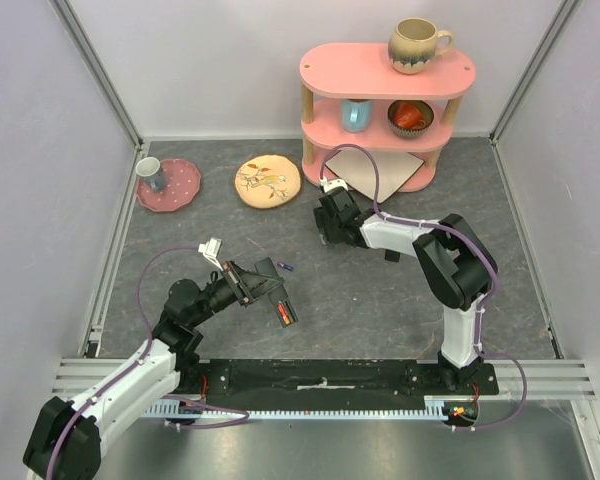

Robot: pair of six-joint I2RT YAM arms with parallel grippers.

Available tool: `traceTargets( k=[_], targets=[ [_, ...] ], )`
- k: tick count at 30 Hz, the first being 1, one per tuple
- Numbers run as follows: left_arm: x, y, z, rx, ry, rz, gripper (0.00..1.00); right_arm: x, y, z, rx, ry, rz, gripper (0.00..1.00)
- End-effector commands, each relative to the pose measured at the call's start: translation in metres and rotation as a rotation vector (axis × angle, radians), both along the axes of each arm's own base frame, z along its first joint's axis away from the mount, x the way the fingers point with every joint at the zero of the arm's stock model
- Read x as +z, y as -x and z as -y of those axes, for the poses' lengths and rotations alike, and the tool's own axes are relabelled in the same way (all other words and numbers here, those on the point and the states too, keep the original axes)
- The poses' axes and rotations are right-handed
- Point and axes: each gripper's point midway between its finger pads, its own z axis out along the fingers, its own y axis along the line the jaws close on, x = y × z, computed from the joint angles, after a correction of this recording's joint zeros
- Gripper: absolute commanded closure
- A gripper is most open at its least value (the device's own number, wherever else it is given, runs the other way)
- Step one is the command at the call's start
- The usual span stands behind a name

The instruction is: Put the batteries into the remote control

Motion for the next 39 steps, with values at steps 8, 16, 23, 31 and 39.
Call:
traceTargets(
  k=[8, 16, 23, 31, 39],
  targets=[
    [0.015, 0.0, 0.0, -0.006, 0.015, 0.09, 0.98, 0.007, -0.02, -0.003, 0.003, -0.041, 0.034, 0.35],
    [0.013, 0.0, 0.0, -0.003, 0.016, 0.085, 0.98, 0.002, -0.017, -0.002, 0.015, -0.039, 0.023, 0.44],
    [0.014, 0.001, 0.0, -0.005, 0.017, 0.088, 0.98, 0.007, -0.015, 0.003, 0.002, -0.041, 0.04, 0.54],
    [0.017, 0.002, 0.0, -0.012, 0.023, 0.096, 0.98, 0.071, -0.021, -0.003, 0.005, -0.124, 0.146, 0.55],
    [0.016, 0.006, 0.002, -0.04, 0.021, 0.096, 0.98, 0.112, 0.02, 0.005, 0.151, -0.1, 0.174, 0.56]
  ],
)
